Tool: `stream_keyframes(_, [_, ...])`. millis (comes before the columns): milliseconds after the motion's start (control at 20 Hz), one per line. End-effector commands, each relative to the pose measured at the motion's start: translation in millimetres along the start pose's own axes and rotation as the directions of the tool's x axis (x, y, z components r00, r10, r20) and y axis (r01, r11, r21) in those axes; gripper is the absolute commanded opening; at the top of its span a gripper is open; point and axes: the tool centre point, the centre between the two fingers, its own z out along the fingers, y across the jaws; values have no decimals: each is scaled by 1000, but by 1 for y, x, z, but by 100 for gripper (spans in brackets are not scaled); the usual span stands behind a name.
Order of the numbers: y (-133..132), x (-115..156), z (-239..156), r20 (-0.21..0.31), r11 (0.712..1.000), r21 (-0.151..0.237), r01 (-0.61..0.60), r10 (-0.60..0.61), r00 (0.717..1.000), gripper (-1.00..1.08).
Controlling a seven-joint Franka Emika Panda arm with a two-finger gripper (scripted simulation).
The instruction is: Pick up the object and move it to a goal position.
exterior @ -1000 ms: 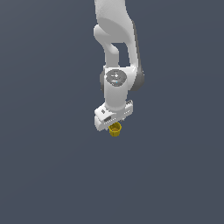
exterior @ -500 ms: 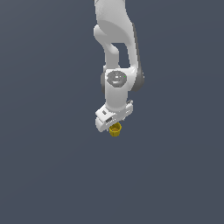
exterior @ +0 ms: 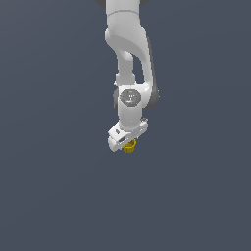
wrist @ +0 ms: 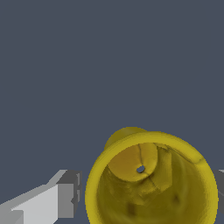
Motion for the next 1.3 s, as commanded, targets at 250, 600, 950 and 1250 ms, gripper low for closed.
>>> stream_keyframes(250, [1,1,14,-1,1000,0,1,-1,1000,-100])
stream_keyframes(600, [1,1,14,-1,1000,0,1,-1,1000,-100])
stream_keyframes(950, [7,-1,13,-1,1000,-2,0,0,1000,-100])
stream_keyframes(1250, [38,-7,12,-1,1000,-2,0,0,1000,-100])
